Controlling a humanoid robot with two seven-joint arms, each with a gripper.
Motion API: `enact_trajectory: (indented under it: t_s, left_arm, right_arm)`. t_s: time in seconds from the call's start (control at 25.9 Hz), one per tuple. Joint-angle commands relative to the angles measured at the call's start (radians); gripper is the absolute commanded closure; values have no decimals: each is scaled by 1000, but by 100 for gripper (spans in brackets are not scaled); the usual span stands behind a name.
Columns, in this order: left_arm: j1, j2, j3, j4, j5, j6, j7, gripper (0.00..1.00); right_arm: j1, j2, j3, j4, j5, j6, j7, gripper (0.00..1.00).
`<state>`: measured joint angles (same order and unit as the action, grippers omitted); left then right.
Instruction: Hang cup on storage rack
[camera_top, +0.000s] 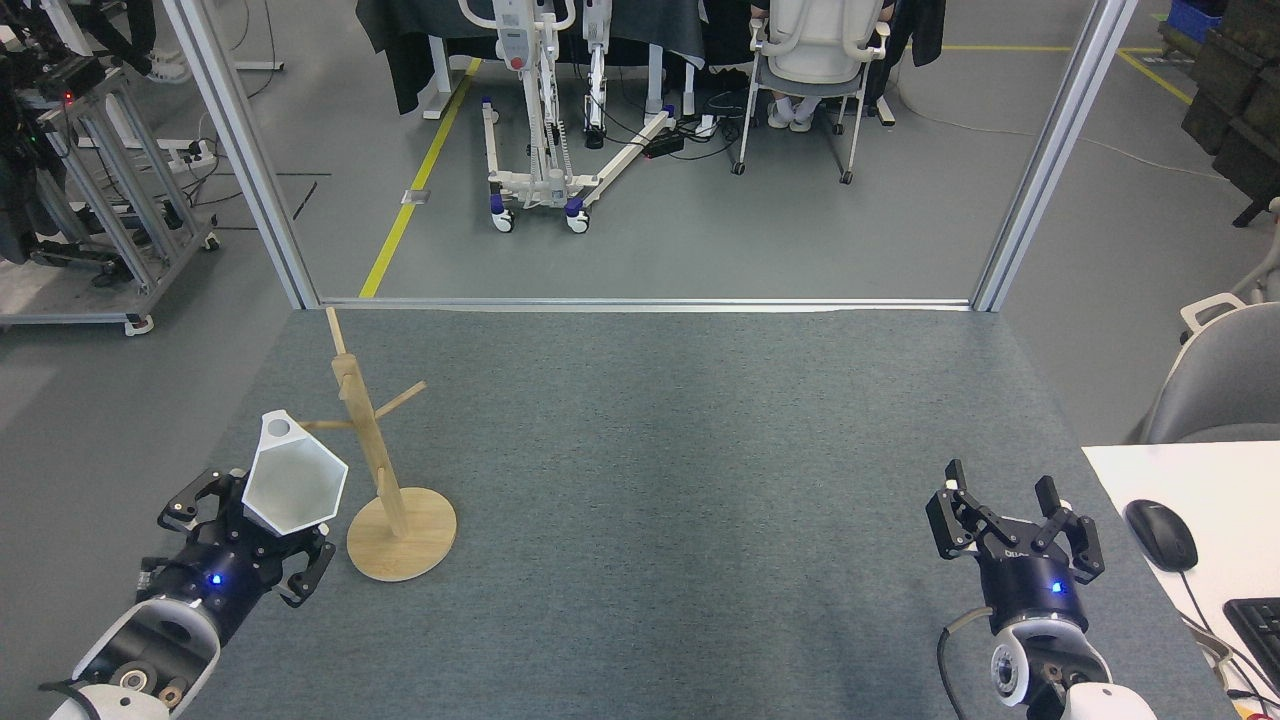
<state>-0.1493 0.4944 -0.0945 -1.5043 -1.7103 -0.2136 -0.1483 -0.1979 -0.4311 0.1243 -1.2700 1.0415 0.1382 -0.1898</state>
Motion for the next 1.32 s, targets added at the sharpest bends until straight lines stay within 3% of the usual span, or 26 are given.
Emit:
enact_trajectory:
  t_s: [0.0,1.28]
  left_arm:
    - [-12,0,-8,2,-2,-3,0,91]
    - [-44,-13,-25,55,35,-18,9,90]
  right_arm:
    - [-2,0,0,1,0,1,0,1]
    - [-3,-3,0,4,-2,1,0,1]
